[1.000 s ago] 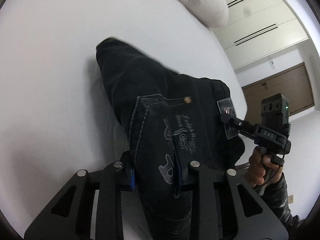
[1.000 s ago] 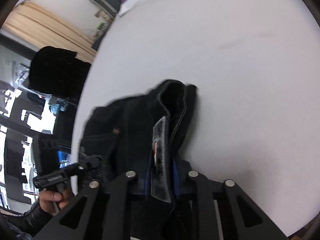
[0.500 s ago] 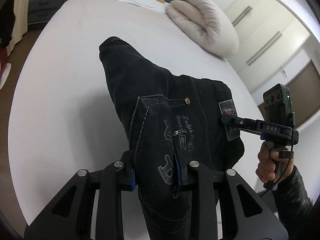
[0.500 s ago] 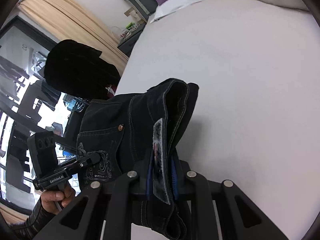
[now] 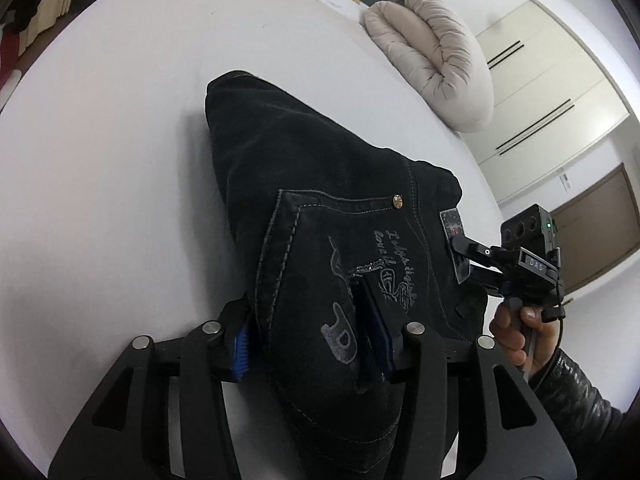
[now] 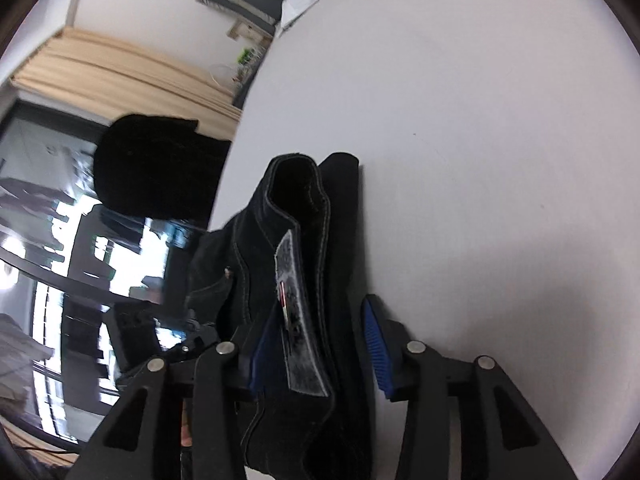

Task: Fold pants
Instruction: 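Open both tools and pull them back from the folded jeans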

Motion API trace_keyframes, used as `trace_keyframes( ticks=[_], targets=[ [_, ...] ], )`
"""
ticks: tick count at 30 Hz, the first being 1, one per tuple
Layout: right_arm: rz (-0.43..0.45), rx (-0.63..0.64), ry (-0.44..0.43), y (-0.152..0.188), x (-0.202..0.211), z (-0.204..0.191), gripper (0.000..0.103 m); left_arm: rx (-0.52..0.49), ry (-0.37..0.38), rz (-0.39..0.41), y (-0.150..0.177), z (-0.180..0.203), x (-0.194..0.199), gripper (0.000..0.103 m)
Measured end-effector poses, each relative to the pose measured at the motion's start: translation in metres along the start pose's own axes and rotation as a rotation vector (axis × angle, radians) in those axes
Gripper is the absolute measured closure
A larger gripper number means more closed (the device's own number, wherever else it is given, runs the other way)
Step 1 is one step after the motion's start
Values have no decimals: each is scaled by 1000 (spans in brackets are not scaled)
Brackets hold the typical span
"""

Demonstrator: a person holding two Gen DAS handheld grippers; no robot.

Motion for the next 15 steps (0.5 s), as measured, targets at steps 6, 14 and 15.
trace_keyframes(
  ticks=[6,14,15],
  targets=[
    [114,-18,155,11,40,4,37,-93,-174,172,5,61,11,38],
    [279,249,403,52,110,-75,31,-347,-495,558,37,164,133,3],
    [305,276,418,54,116,-88,29,-363,-524,614,45,179,152,0]
  ],
)
Point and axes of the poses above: each gripper's, at about its wrist camera, not at the fingertips, and x roughly against the way its jaws point, z to its right, y to its underside, the point moved 9 cm from there along -x, roughly the way its jaws point, and after that the axes turned 5 degrees about x, right-handed, at the moved point
